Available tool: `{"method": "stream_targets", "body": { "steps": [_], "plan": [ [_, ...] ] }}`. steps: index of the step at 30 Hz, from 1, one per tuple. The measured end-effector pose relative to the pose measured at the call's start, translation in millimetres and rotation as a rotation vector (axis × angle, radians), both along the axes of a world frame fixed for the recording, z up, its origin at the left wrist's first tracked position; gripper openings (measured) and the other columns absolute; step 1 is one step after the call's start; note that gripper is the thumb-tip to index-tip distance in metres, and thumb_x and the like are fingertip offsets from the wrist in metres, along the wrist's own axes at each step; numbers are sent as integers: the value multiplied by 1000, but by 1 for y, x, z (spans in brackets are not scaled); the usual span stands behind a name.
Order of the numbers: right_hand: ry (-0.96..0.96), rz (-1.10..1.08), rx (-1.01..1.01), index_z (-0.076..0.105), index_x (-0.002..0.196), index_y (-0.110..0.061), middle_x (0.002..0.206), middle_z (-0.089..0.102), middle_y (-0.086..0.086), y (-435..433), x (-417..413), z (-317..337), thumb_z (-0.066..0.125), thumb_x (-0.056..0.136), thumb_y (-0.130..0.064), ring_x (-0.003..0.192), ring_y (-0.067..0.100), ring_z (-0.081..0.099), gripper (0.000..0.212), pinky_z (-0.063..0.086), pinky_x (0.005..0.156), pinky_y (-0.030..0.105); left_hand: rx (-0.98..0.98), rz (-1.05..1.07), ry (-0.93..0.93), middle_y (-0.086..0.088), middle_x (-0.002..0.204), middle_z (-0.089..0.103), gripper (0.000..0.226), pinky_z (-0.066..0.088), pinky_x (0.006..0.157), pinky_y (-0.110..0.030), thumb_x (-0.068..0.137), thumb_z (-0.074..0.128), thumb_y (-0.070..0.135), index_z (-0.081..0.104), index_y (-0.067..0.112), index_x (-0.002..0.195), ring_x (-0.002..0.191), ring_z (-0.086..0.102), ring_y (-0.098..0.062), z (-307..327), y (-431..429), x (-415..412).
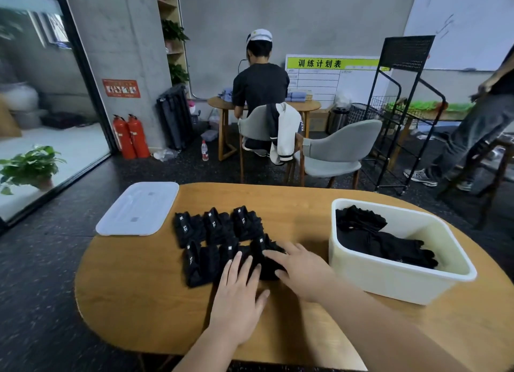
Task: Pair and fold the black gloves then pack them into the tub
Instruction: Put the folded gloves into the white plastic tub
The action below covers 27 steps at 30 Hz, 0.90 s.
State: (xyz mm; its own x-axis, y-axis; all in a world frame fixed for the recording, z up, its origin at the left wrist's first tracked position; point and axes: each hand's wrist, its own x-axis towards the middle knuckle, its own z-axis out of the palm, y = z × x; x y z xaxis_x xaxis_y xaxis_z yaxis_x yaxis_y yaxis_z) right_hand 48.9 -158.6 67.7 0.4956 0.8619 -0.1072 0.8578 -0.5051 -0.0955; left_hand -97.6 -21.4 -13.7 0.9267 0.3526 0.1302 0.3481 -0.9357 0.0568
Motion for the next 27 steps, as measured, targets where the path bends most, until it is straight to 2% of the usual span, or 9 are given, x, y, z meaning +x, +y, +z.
{"method": "stream_targets", "body": {
  "steps": [3, 8, 11, 14, 16, 19, 23, 27],
  "plan": [
    [106, -66, -29, 15, 164, -49, 175, 10, -7, 1, -1, -25, 36, 111, -51, 156, 29, 22, 57, 40, 118, 44, -11, 1, -49, 2, 178, 8, 72, -13, 127, -46, 108, 12, 65, 23, 27, 168, 160, -24, -21, -3, 0, -3],
    [195, -186, 183, 19, 163, -49, 173, 13, -19, -11, -9, -66, 35, 110, -56, 159, 17, 14, 56, 35, 121, 37, -46, -13, -65, 6, 177, 7, 68, -12, 131, -44, 110, 10, 60, 21, 29, 169, 160, -26, -18, 2, -3, -8],
    [98, -214, 331, 30, 161, -45, 171, 23, -18, -21, -22, -93, 38, 109, -54, 156, 14, 26, 54, 36, 121, 35, -61, -34, -100, 8, 175, 17, 67, -12, 129, -41, 110, 12, 58, 30, 28, 166, 162, -17, -16, -1, -2, -8],
    [-16, -235, 483, 56, 148, -38, 155, 53, -10, -26, -25, -106, 48, 105, -45, 135, 20, 55, 44, 53, 104, 38, -59, -66, -146, 9, 165, 40, 60, 4, 131, -42, 111, 22, 53, 50, 25, 157, 162, 9, -15, -5, 0, -9],
    [-41, -259, 530, 64, 140, -34, 146, 61, -7, -28, -24, -108, 54, 103, -40, 126, 22, 61, 39, 55, 99, 41, -44, -97, -167, 10, 153, 53, 53, 21, 130, -43, 111, 32, 48, 60, 24, 148, 156, 27, -15, -7, -1, -10],
    [-79, -283, 594, 72, 127, -30, 133, 67, -6, -32, -27, -108, 58, 102, -39, 116, 25, 63, 30, 55, 96, 43, -26, -142, -217, 10, 141, 60, 44, 32, 123, -40, 107, 45, 43, 67, 22, 139, 144, 42, -16, -8, -1, -11],
    [-114, -350, 678, 74, 101, -29, 106, 67, -9, -44, -35, -103, 70, 97, -39, 95, 22, 58, 12, 53, 83, 40, 89, -240, -259, 9, 130, 63, 37, 39, 115, -38, 104, 50, 37, 69, 21, 131, 130, 53, -19, -14, -3, -9],
    [6, -456, 739, 71, 92, -34, 96, 59, -16, -56, -39, -102, 79, 90, -42, 94, 14, 51, 11, 47, 82, 31, 157, -271, -153, 7, 119, 64, 32, 46, 108, -39, 102, 48, 35, 70, 22, 122, 117, 52, -20, -13, -10, -4]
  ]
}}
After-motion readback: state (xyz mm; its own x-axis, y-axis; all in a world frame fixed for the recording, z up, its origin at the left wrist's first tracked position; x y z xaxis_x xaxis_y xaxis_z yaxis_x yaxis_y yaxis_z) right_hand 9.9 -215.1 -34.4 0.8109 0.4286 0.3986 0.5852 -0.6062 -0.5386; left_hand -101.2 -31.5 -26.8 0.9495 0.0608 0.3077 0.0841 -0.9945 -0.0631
